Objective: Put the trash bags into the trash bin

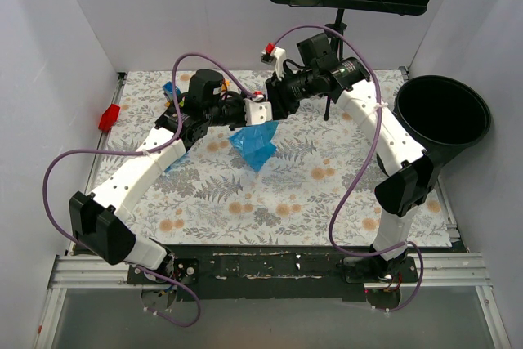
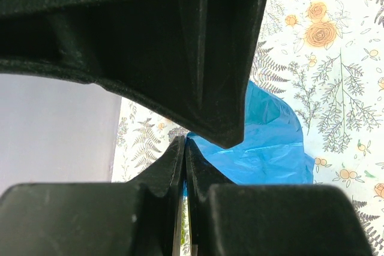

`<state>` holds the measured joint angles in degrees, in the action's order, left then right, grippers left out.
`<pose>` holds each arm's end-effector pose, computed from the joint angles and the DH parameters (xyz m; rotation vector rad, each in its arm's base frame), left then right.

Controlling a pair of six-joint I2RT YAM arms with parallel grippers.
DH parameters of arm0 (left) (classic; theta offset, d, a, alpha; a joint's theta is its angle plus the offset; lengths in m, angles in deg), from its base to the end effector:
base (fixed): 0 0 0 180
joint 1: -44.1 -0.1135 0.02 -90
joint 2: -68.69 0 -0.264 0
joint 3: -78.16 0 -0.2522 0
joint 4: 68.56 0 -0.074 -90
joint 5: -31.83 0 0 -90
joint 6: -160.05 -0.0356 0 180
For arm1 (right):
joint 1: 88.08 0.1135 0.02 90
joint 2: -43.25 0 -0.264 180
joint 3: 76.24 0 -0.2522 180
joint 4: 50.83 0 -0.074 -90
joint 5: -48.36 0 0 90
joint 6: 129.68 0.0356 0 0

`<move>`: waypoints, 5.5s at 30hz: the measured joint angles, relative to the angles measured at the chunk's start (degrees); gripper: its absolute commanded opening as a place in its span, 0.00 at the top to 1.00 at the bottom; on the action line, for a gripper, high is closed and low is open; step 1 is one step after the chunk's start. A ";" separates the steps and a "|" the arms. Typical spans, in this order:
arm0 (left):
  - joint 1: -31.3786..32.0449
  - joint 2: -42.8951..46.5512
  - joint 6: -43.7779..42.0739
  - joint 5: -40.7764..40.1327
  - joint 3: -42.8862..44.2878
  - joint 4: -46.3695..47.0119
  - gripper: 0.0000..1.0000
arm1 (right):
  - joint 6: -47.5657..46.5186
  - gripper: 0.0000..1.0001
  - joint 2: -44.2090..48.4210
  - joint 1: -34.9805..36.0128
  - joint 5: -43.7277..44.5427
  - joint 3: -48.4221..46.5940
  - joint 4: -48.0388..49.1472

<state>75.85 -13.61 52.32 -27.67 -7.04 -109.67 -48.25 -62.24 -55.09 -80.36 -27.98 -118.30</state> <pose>0.2649 -0.1852 0.3796 1.1542 1.7154 -0.7001 0.3177 0.2328 0.4124 -1.1394 1.9869 0.9937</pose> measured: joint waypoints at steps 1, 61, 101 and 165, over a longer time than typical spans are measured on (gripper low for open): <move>0.00 0.00 0.04 -0.02 0.00 0.02 1.00 | -0.13 0.64 0.00 -0.04 -0.02 0.00 0.00; 0.63 -0.85 0.17 -1.40 1.29 0.98 1.00 | 5.57 0.70 -1.01 -7.80 -18.25 3.41 4.11; 0.63 -2.25 4.52 -3.91 1.31 2.58 1.00 | 1.53 0.33 0.46 -8.11 -13.70 5.57 9.31; -0.87 -5.14 39.67 10.49 3.48 10.08 0.89 | 12.92 0.99 6.56 -10.75 -20.41 15.13 23.43</move>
<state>74.97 -18.75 91.99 -17.18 -3.57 -99.59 -35.34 -55.69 -65.84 -100.77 -12.85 -94.87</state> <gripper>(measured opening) 0.207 0.022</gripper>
